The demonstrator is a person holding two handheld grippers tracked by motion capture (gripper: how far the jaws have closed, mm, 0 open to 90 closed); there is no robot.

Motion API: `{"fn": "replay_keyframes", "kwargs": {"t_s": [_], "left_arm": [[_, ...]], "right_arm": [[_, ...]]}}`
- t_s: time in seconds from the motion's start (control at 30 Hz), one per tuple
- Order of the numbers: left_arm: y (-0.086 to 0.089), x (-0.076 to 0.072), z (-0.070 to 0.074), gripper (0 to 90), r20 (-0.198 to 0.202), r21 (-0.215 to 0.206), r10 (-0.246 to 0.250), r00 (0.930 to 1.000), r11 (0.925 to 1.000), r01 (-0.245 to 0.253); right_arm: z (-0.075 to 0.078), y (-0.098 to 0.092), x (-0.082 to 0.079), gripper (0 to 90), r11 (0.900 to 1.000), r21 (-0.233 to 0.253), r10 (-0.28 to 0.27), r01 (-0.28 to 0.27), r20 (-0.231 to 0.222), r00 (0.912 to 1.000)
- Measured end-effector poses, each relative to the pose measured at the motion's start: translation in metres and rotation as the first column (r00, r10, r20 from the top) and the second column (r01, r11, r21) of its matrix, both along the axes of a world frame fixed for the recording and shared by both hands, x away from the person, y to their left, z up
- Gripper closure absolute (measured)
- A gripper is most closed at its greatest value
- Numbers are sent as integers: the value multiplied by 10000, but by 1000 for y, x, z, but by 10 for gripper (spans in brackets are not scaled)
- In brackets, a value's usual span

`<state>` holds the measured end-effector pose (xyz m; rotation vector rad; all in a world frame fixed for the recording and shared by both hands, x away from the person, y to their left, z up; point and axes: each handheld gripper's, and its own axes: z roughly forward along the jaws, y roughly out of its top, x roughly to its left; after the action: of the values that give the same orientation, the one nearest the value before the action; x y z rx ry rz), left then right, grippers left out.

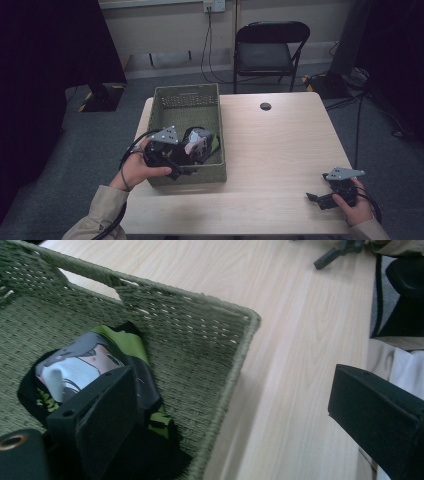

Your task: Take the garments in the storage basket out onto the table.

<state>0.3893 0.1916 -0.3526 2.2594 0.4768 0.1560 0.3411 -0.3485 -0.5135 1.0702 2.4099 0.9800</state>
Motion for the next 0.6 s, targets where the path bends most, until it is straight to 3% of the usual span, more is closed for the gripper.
{"fn": "replay_keyframes", "kwargs": {"t_s": [0.6], "left_arm": [[0, 32, -2, 51, -7, 71, 606, 9982, 9981, -606]], "right_arm": [[0, 0, 0, 0, 10000, 0, 2, -2, 1, 10000]]}}
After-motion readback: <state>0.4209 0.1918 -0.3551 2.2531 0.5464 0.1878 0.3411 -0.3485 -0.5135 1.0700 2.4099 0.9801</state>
